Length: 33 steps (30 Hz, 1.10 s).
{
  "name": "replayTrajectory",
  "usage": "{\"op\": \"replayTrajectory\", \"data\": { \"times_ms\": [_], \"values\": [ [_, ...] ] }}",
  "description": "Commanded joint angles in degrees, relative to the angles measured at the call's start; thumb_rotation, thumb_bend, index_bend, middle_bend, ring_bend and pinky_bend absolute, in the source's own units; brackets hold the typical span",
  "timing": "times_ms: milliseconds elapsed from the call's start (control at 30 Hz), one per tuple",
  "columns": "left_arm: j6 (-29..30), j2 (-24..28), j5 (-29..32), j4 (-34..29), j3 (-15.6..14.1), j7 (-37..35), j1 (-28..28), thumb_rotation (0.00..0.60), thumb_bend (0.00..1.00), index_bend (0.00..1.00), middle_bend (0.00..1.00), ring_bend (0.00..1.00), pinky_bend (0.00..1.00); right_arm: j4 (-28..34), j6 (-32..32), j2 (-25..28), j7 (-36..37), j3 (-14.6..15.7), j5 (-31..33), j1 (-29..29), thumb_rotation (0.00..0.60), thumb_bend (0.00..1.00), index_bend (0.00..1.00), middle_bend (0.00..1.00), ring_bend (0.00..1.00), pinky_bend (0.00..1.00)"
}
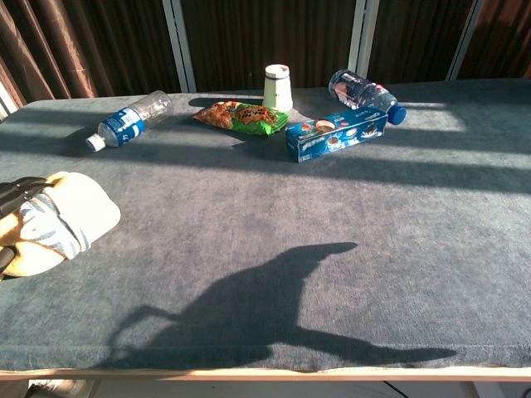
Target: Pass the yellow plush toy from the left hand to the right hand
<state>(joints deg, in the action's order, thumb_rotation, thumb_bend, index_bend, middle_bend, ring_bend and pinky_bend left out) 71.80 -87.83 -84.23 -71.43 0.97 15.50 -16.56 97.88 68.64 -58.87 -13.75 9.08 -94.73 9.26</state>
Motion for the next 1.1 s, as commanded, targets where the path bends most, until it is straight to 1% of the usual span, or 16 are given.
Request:
{"op": "replayTrajectory", "data": {
  "times_ms": [33, 500, 600, 700, 733, 800, 833, 867, 900, 933, 967, 1033, 1067, 1100],
  "values": [
    [0.1, -0.1, 0.0, 0.1, 0.0, -0.1, 0.0, 0.600, 0.30, 0.00, 0.00, 0.05, 0.16, 0.0, 0.0, 0.0, 0.0, 0.0, 0.0, 0.0, 0.600, 0.05, 0.00, 0.00, 0.00, 0.00],
    [0.5, -0.3, 0.0, 0.1, -0.2, -1.1, 0.0, 0.600, 0.30, 0.00, 0.00, 0.06, 0.18, -0.1, -0.2, 0.1, 0.3, 0.1, -0.2, 0.1, 0.600, 0.05, 0.00, 0.00, 0.00, 0.00],
    [0.8, -1.3, -0.3, 1.5, -0.3, -1.3, -0.1, 0.600, 0.30, 0.00, 0.00, 0.09, 0.22, 0.0, -0.3, 0.2, 0.3, 0.1, -0.2, 0.1, 0.600, 0.05, 0.00, 0.00, 0.00, 0.00],
    [0.8, -3.2, -0.6, 4.6, -0.3, -1.6, -0.3, 0.600, 0.30, 0.00, 0.04, 0.14, 0.31, 0.0, -0.3, 0.2, 0.2, 0.2, -0.2, 0.1, 0.600, 0.05, 0.00, 0.00, 0.00, 0.00],
    [1.2, -4.3, -1.0, 6.4, -0.2, -2.1, -0.4, 0.600, 0.30, 0.01, 0.08, 0.19, 0.37, 0.1, -0.3, 0.3, 0.2, 0.2, -0.2, 0.1, 0.600, 0.05, 0.00, 0.00, 0.00, 0.00],
    [2.8, -6.4, -1.8, 9.7, 0.0, -3.1, -0.4, 0.600, 0.30, 0.05, 0.20, 0.30, 0.54, 0.1, -0.2, 0.3, 0.4, 0.2, -0.3, 0.1, 0.600, 0.05, 0.00, 0.00, 0.00, 0.00],
    [3.7, -7.3, -2.5, 11.3, 0.0, -4.0, -0.4, 0.600, 0.30, 0.10, 0.28, 0.38, 0.64, 0.1, -0.2, 0.3, 0.5, 0.2, -0.4, 0.1, 0.600, 0.05, 0.00, 0.00, 0.00, 0.00],
    [5.0, -8.5, -3.3, 13.2, 0.0, -5.5, -0.4, 0.600, 0.31, 0.14, 0.34, 0.44, 0.69, 0.0, 0.0, 0.4, 0.7, 0.2, -0.5, 0.1, 0.600, 0.05, 0.00, 0.00, 0.00, 0.00],
    [6.1, -9.4, -3.9, 14.5, 0.0, -6.8, -0.3, 0.600, 0.31, 0.21, 0.43, 0.52, 0.76, 0.0, 0.1, 0.3, 0.8, 0.1, -0.5, 0.0, 0.600, 0.05, 0.00, 0.00, 0.00, 0.00],
    [7.1, -10.3, -4.3, 15.8, 0.1, -7.9, -0.2, 0.600, 0.31, 0.32, 0.53, 0.60, 0.83, 0.0, 0.2, 0.3, 0.9, 0.1, -0.5, 0.0, 0.600, 0.05, 0.00, 0.00, 0.00, 0.00],
    [8.1, -11.2, -4.7, 17.2, 0.2, -8.8, -0.1, 0.600, 0.31, 0.38, 0.58, 0.64, 0.86, -0.1, 0.3, 0.4, 1.0, 0.1, -0.6, 0.0, 0.600, 0.05, 0.00, 0.00, 0.00, 0.00],
    [10.4, -13.5, -6.0, 20.6, 0.1, -11.0, -0.2, 0.600, 0.32, 0.54, 0.70, 0.75, 0.96, -0.1, 0.4, 0.5, 1.4, 0.1, -0.7, 0.0, 0.600, 0.05, 0.00, 0.00, 0.00, 0.00],
    [10.7, -14.0, -6.3, 21.4, 0.1, -11.6, -0.2, 0.600, 0.32, 0.60, 0.76, 0.80, 0.99, -0.1, 0.4, 0.5, 1.6, 0.1, -0.7, 0.0, 0.600, 0.05, 0.00, 0.00, 0.00, 0.00],
    [11.3, -15.0, -6.6, 22.7, 0.0, -12.8, -0.4, 0.600, 0.33, 0.64, 0.79, 0.83, 1.00, -0.1, 0.5, 0.6, 1.8, 0.2, -0.8, 0.0, 0.600, 0.05, 0.00, 0.00, 0.00, 0.00]
  ]
}}
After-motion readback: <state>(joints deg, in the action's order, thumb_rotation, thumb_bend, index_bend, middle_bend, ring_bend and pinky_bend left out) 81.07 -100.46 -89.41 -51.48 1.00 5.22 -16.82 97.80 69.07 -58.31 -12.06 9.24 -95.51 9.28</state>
